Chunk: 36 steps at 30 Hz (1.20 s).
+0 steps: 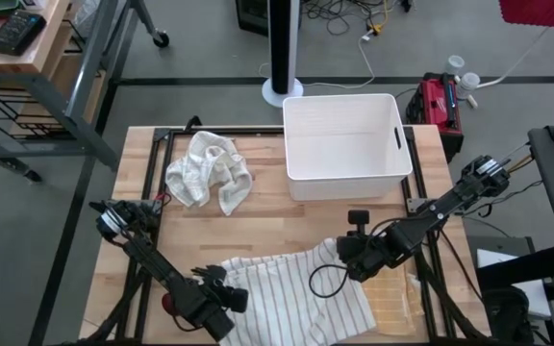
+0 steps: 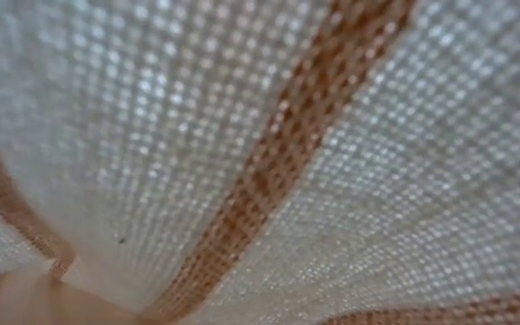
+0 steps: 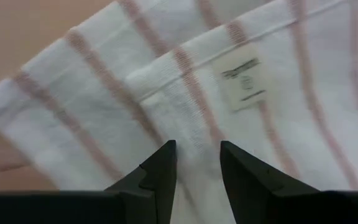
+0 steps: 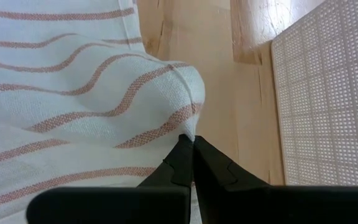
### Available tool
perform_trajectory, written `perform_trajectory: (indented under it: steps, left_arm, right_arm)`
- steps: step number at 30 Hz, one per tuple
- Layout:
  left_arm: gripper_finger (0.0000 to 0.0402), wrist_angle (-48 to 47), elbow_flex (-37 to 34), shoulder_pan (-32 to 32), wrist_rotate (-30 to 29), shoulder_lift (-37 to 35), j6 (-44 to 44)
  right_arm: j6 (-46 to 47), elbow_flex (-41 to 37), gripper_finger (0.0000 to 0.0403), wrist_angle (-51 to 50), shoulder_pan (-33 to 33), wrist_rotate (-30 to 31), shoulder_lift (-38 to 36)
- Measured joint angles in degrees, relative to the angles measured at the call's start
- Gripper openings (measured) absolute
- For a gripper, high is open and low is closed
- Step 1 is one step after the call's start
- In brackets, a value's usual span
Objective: Fold towel
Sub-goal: Fold the white striped towel
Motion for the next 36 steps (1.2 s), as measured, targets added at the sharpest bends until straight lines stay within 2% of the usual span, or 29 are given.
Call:
perform_trajectory:
  steps: [6,19,22,26,36]
  left_arm:
    - [0.0104,-1.7,0.0,0.0,1.9,0.0,-1.7]
    - [0.0098,1.1,-0.9,0.1,-0.6,0.1,-1.6]
    - [0.0072,1.1,-0.9,0.1,-0.6,0.1,0.0]
    - [0.0011,1.8,-0.9,0.1,-1.6,0.1,2.0]
    - [0.0001,-0.9,1.7,-0.3,-4.3,0.2,5.2]
  right_arm:
    - [0.0,0.0,0.0,0.2,0.0,0.0,0.0]
    - [0.0,0.0,0.0,0.3,0.0,0.0,0.0]
    - [0.0,0.0,0.0,0.5,0.0,0.0,0.0]
    - [0.0,0.0,0.0,0.7,0.0,0.0,0.0]
    - [1.0,0.0,0.0,-0.6,0.7,0.0,-2.0]
